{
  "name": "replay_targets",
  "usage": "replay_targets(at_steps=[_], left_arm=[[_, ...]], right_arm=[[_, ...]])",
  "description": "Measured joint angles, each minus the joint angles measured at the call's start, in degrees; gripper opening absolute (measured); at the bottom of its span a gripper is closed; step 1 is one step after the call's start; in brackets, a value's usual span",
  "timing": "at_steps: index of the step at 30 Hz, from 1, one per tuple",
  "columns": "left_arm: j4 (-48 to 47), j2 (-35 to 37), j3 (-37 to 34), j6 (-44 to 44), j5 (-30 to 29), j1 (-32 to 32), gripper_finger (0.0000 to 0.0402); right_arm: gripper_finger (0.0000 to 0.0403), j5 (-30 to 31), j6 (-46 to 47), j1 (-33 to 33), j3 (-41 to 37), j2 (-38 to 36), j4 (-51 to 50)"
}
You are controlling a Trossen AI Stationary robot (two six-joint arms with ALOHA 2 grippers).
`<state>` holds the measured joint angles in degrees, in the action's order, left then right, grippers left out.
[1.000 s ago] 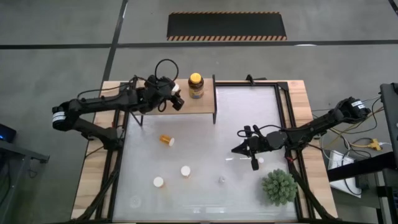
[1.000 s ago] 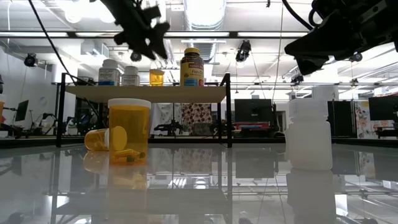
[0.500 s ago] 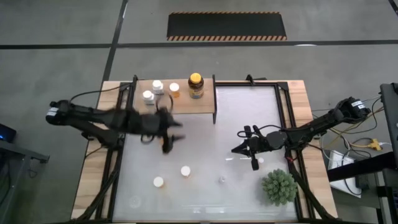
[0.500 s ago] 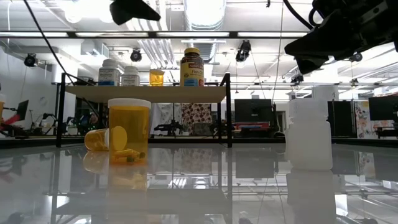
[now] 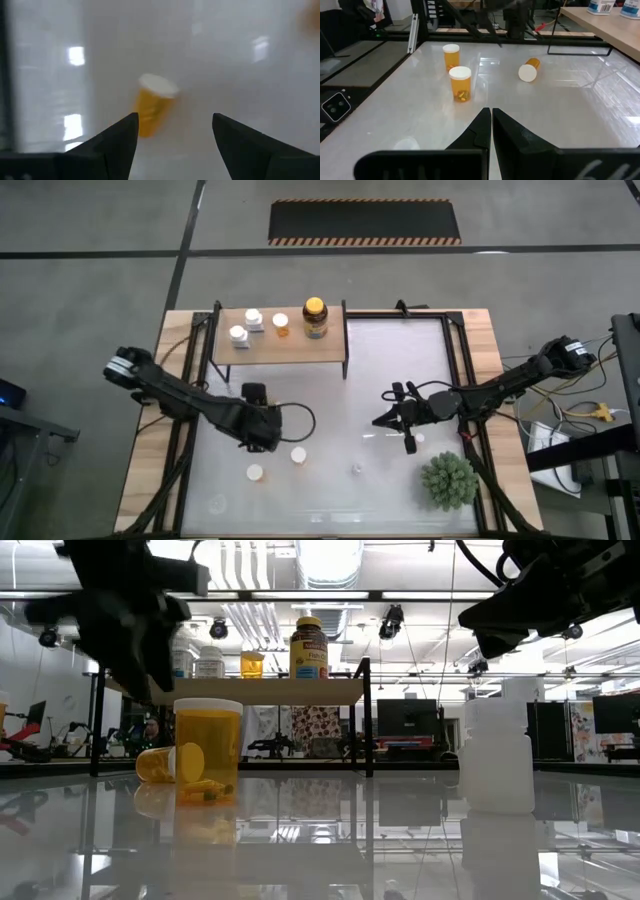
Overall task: Pick and place medicine bottles onto shelf by color
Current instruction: Put the orange pill bottle on the shelf
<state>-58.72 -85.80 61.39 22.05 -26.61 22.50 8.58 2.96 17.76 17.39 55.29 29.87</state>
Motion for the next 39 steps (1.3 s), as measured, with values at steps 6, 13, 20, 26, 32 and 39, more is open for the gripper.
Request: replay_targets(at_steps=[6,13,20,26,32,39], left_arm=[[0.1,-5.59,-0.12,-4.87,-3.95,-0.8,0.0237],[4.14,-6.04,-4.98,-4.69,-3.75,-2.8,0.0237],[14.37,-5.99,-11.2,-7.5,-4.08,-4.11,0.0237],[17.47,-5.95,-13.66,-7.46,-3.9,-5.05,0.0237],[17.81,-5.95,-14.35,-7.37,-3.72,-5.05,0.0205],[17.72,-5.9,-13.54,-6.15,-3.71,-4.98,0.0138]], right_arm=[[0.0009,0.0,0.04,0.0,0.0,0.0,0.0],[0.0009,0.0,-0.02,0.02,0.0,0.0,0.0],[0.0009,0.0,-0.04,0.0,0.0,0.0,0.0],[0.0009,0.0,0.0,0.0,0.0,0.0,0.0],[0.0009,0.0,0.0,0.02,0.0,0.0,0.0],[0.0009,0.0,0.05,0.0,-0.02,0.0,0.02]])
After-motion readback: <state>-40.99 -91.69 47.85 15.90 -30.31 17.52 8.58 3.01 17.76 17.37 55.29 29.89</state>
